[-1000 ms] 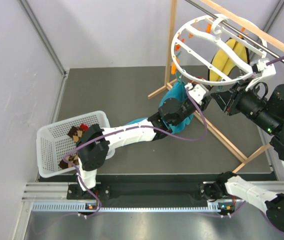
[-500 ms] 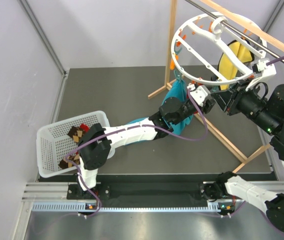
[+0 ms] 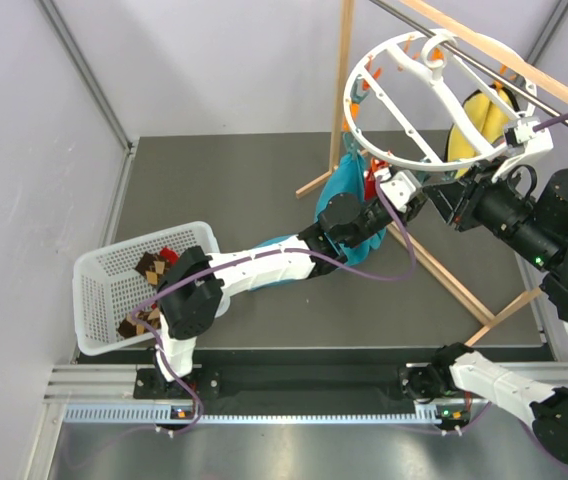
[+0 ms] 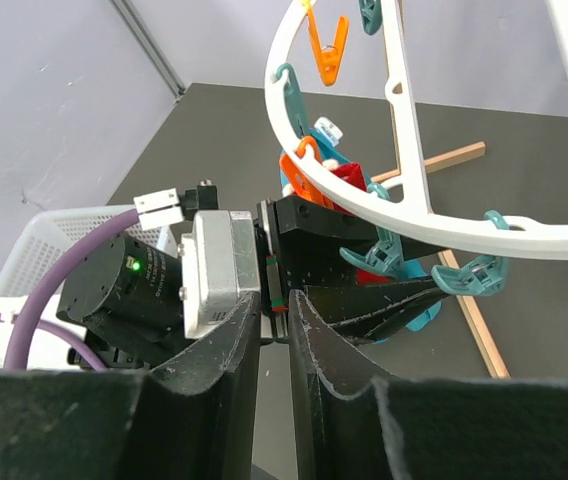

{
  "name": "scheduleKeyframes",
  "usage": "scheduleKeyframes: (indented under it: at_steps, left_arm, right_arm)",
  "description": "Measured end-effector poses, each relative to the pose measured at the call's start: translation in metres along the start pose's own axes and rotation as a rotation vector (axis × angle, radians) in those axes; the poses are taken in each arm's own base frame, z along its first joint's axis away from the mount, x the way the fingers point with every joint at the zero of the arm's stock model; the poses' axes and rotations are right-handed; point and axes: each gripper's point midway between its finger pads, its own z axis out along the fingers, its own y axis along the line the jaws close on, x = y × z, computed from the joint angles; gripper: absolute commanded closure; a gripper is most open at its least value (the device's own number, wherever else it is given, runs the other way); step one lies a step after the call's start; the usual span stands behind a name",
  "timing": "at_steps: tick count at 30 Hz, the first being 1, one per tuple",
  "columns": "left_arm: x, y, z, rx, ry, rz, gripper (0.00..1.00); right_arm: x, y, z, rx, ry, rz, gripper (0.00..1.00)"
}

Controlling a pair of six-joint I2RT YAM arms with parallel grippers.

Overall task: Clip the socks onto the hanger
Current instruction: Open the clamp at the hanger.

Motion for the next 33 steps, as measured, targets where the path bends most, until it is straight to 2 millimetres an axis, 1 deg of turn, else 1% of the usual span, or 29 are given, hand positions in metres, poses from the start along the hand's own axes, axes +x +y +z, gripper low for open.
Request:
scheduleKeyframes:
  at_steps: [3,9,11,13,15,16,17,21,23,24,25,27,28,30,33]
  left_arm:
    - [-0.001,0.000,-0.001,-0.002,-0.011,0.000,0.66]
    - [0.006,0.002,-0.013,-0.017,0.010,0.000,0.79]
    - [0.003,0.003,-0.017,-0.019,0.008,-0.001,0.84]
    - [-0.002,0.004,-0.019,-0.021,0.001,-0.005,0.85]
    - [-0.009,0.005,-0.021,-0.022,-0.007,-0.007,0.83]
    - [-0.012,0.005,-0.022,-0.022,-0.012,-0.008,0.80]
    - [-0.016,0.006,-0.023,-0.023,-0.018,-0.008,0.73]
    - [-0.031,0.009,-0.024,-0.031,-0.044,-0.015,0.58]
    - [-0.035,0.010,-0.024,-0.035,-0.053,-0.017,0.58]
    - [-0.037,0.010,-0.024,-0.037,-0.057,-0.017,0.59]
    - [-0.037,0.011,-0.024,-0.038,-0.057,-0.017,0.67]
    - [-0.037,0.011,-0.024,-0.041,-0.058,-0.021,0.74]
    - [-0.037,0.011,-0.025,-0.043,-0.057,-0.020,0.83]
    - [-0.037,0.012,-0.025,-0.043,-0.057,-0.021,0.87]
    - [-0.036,0.011,-0.025,-0.042,-0.053,-0.022,0.86]
  right_arm:
    - [0.000,0.000,0.000,0.000,0.000,0.000,0.82]
    - [0.002,-0.001,0.001,0.001,0.006,0.001,0.82]
    - [0.005,-0.001,0.001,0.002,0.012,0.001,0.82]
    - [0.007,-0.002,0.003,0.003,0.019,0.001,0.82]
    - [0.011,-0.003,0.005,0.004,0.030,0.000,0.82]
    - [0.014,-0.003,0.006,0.007,0.038,0.000,0.82]
    - [0.016,-0.004,0.008,0.009,0.045,0.000,0.82]
    - [0.020,-0.005,0.009,0.012,0.058,-0.005,0.81]
    - [0.020,-0.005,0.010,0.012,0.058,-0.005,0.82]
    - [0.020,-0.005,0.010,0.012,0.058,-0.005,0.82]
    - [0.020,-0.005,0.010,0.012,0.058,-0.005,0.82]
    - [0.020,-0.005,0.010,0.012,0.058,-0.005,0.82]
    - [0.020,-0.005,0.010,0.012,0.058,-0.005,0.82]
    - [0.020,-0.005,0.009,0.011,0.056,-0.005,0.81]
    - [0.020,-0.006,0.010,0.013,0.058,-0.005,0.81]
